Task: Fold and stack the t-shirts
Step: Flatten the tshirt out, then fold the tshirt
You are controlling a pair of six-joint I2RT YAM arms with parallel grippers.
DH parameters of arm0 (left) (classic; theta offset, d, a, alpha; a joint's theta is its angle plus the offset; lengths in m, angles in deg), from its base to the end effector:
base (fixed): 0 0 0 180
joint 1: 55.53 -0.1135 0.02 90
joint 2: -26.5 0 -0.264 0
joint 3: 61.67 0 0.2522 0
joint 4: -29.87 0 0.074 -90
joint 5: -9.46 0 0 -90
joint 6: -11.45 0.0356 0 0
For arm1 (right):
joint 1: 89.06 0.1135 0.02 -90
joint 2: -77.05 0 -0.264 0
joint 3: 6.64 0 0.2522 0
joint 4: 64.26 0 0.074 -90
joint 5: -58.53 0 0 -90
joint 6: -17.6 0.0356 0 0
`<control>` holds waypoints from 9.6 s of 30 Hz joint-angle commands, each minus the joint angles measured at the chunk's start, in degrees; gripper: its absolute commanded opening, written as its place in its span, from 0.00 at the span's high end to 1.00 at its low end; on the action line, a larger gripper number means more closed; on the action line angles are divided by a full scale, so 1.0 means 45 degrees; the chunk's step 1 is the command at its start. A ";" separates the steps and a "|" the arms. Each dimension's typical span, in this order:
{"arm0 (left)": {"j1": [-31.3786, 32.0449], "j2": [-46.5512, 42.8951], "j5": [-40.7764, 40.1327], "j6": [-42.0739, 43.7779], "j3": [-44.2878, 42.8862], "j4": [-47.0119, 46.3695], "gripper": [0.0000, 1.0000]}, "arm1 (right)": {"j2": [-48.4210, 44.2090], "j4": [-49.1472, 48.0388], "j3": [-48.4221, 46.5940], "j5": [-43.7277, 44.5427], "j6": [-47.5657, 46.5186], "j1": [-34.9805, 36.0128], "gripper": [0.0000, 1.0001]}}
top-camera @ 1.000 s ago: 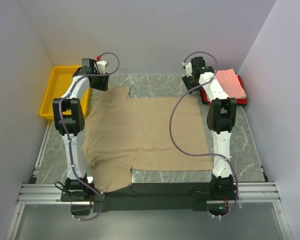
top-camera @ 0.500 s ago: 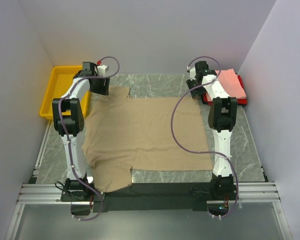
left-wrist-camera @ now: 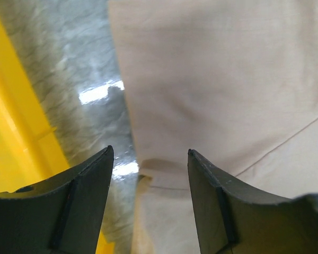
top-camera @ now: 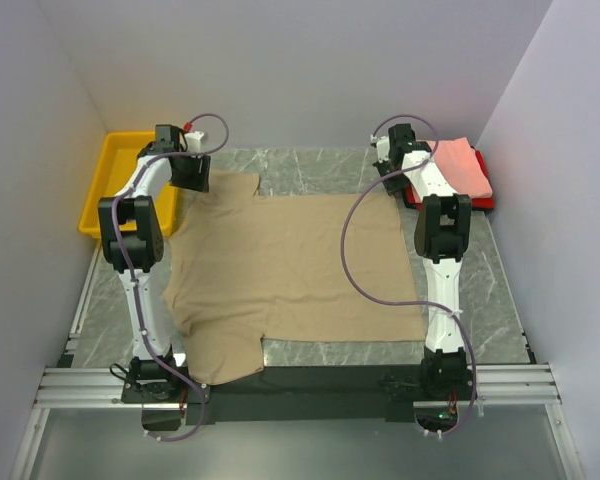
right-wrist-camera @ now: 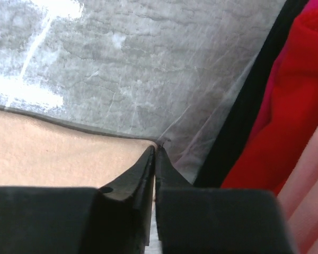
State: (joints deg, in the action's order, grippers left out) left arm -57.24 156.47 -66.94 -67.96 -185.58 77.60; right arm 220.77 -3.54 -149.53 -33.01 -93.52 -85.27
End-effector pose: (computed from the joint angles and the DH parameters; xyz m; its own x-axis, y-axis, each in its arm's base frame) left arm 0.5046 0.0067 0.2016 -0.7726 0.1556 -0.6156 0.2562 0.9635 -0.0779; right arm 0.5360 0.0365 0.1697 -0.7900 -0.4133 -0.4529 -0.3897 0.9087 -0.1496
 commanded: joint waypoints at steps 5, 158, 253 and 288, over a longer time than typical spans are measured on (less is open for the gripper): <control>-0.0438 0.0022 -0.0094 -0.0049 -0.0932 0.0515 0.36 | -0.0491 -0.0394 -0.0097 -0.0068 -0.0364 -0.0100 1.00; -0.0108 -0.6621 0.2527 0.3235 0.6842 0.2123 0.50 | -0.4732 0.3724 0.4494 -0.2959 -0.6283 0.0132 0.68; 0.2784 -0.3241 0.3773 0.3623 0.5025 0.1648 0.56 | -0.4867 0.4643 0.5256 -0.2919 -0.5696 0.0798 0.65; 0.2881 -0.3393 0.4847 0.3994 0.6215 0.1336 0.79 | -0.4887 0.4662 0.5470 -0.2646 -0.5677 0.0720 0.65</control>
State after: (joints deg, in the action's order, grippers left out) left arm -44.57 142.96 -45.93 -50.65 -157.15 84.03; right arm 200.21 17.25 -125.24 -44.68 -119.73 -82.08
